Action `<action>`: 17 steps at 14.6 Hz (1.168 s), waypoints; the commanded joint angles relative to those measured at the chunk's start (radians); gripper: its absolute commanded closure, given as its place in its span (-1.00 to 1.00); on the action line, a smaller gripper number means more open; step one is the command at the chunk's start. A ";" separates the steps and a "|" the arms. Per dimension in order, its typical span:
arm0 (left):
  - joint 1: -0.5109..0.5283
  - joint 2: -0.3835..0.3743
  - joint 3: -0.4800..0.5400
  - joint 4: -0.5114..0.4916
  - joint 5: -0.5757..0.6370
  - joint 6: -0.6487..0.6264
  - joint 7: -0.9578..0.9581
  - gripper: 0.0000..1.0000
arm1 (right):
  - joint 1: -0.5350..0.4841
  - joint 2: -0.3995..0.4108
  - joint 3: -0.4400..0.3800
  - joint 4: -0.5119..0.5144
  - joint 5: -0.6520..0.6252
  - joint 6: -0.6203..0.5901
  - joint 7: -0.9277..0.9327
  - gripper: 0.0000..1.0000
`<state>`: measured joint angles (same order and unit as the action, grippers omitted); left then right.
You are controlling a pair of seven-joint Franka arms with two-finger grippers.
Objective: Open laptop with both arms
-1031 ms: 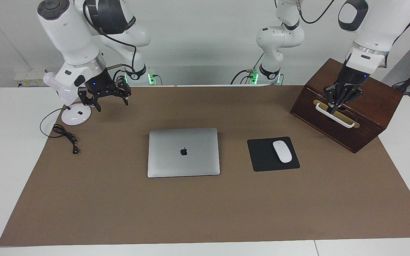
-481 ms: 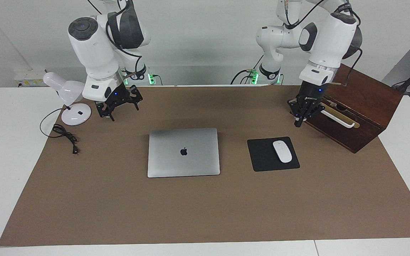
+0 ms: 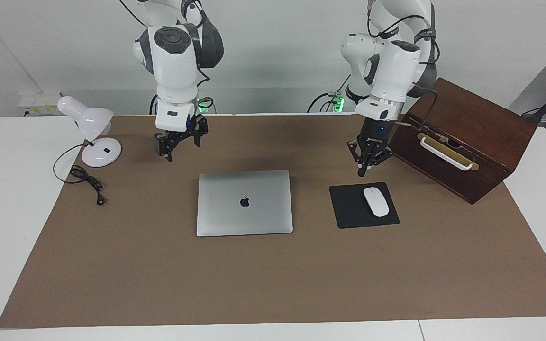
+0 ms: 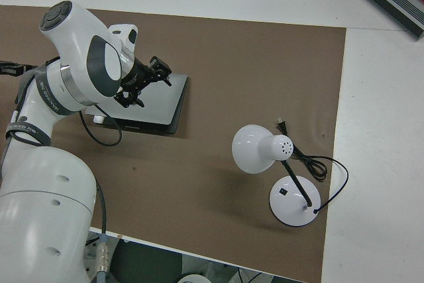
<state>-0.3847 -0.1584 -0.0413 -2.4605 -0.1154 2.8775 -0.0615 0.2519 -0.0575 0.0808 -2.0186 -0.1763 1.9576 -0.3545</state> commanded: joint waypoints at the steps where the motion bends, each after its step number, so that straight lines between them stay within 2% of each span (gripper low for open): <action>1: -0.080 -0.036 0.015 -0.153 -0.017 0.164 0.002 1.00 | 0.010 -0.036 -0.003 -0.100 -0.017 0.090 -0.021 -1.00; 6: -0.187 -0.041 0.015 -0.254 -0.017 0.304 -0.073 1.00 | 0.112 -0.050 -0.003 -0.202 -0.061 0.170 -0.004 -1.00; 13: -0.356 -0.033 0.015 -0.325 -0.017 0.425 -0.084 1.00 | 0.115 -0.039 -0.003 -0.288 -0.063 0.289 0.020 -1.00; 17: -0.393 -0.013 0.015 -0.359 -0.017 0.509 -0.084 1.00 | 0.113 -0.021 -0.003 -0.304 -0.063 0.342 0.049 -1.00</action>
<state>-0.7469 -0.1602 -0.0410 -2.7773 -0.1168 3.3285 -0.1427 0.3709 -0.0702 0.0775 -2.2966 -0.2190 2.2648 -0.3390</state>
